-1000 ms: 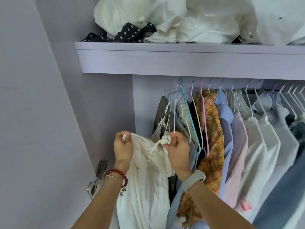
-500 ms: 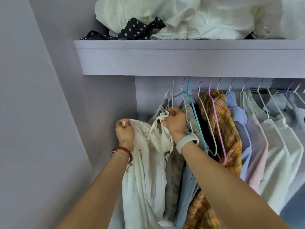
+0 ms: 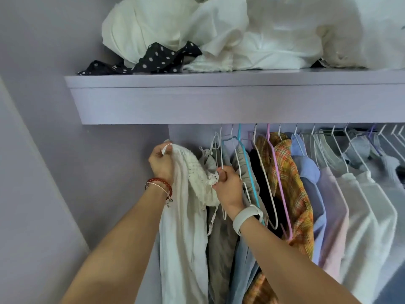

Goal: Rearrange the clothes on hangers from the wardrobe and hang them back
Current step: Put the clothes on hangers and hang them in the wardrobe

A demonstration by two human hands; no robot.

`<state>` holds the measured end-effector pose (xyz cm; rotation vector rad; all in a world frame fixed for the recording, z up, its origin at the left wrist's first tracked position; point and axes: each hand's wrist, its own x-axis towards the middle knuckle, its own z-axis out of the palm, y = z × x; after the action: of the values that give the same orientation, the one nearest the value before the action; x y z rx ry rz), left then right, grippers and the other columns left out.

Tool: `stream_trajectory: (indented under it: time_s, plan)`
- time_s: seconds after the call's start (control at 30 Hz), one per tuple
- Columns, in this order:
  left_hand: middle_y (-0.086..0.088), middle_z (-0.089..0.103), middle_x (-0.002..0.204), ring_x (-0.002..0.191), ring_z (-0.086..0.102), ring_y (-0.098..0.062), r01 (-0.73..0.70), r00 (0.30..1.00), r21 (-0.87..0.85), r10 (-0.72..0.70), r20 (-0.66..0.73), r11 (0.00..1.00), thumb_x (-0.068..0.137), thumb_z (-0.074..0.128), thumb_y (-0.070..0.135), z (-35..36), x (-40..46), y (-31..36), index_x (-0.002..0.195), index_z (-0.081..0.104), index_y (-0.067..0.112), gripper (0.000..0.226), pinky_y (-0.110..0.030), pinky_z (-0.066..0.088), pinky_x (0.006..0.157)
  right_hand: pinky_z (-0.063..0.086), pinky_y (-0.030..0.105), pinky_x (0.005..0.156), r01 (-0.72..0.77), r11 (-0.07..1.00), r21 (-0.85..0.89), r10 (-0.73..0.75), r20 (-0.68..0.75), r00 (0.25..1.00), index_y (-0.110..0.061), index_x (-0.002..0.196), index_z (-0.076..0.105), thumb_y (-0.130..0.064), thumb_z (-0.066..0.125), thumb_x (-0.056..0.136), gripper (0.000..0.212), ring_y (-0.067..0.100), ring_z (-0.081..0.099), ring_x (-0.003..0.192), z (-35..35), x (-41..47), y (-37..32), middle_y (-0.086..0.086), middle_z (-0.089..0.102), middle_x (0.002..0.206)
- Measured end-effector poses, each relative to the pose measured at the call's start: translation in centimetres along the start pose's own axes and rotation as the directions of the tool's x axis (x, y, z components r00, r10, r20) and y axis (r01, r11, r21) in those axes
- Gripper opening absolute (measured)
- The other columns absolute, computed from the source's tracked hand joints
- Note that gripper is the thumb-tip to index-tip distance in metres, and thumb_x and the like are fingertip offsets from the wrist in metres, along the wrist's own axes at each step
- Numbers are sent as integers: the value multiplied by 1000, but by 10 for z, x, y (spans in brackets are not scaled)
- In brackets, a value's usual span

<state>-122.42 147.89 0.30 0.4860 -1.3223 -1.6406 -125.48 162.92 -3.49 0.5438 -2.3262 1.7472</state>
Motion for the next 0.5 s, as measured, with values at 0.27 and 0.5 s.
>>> stream_trajectory:
  time_s: [0.27, 0.5]
  plan:
    - [-17, 51, 131, 123, 47, -30, -31, 800, 867, -508, 320, 497, 97, 44, 17, -42, -34, -73, 128, 49, -1, 36, -27, 35, 96, 50, 56, 70, 26, 999, -28, -26, -1, 1000, -7, 93, 57, -11, 37, 94, 20, 44, 57, 74, 1, 1, 3, 16, 56, 75]
    - [-20, 62, 112, 106, 57, -36, -72, 912, 820, -296, 285, 568, 90, 51, 24, -56, -64, -78, 110, 60, 2, 31, -34, 44, 86, 41, 36, 67, 44, 981, -192, -38, 32, 999, 2, 96, 57, -12, 36, 96, 26, 40, 58, 84, -12, -8, -13, 26, 63, 89]
